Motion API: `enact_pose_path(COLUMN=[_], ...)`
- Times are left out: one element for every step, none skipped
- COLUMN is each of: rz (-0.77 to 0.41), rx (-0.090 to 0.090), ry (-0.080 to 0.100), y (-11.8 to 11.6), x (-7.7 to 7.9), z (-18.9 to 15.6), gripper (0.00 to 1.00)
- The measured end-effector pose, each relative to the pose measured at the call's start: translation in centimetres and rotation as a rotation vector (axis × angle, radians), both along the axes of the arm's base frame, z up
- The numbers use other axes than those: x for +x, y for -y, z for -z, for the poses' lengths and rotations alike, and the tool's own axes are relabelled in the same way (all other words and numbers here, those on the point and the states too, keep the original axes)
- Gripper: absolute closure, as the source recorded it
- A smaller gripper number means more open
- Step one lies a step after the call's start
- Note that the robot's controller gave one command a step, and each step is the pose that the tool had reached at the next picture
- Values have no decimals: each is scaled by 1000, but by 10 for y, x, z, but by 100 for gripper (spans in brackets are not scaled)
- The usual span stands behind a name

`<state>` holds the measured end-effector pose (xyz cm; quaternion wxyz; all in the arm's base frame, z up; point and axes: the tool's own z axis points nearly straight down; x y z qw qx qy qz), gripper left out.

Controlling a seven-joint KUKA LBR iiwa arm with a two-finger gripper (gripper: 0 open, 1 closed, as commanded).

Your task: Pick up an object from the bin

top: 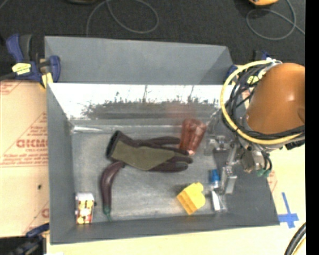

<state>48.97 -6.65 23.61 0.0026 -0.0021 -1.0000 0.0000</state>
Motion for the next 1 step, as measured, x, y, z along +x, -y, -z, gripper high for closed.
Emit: enact_pose_path(rz=[-2], rx=[-1], ry=[7], y=[0], x=[1], z=[-4], gripper=[0])
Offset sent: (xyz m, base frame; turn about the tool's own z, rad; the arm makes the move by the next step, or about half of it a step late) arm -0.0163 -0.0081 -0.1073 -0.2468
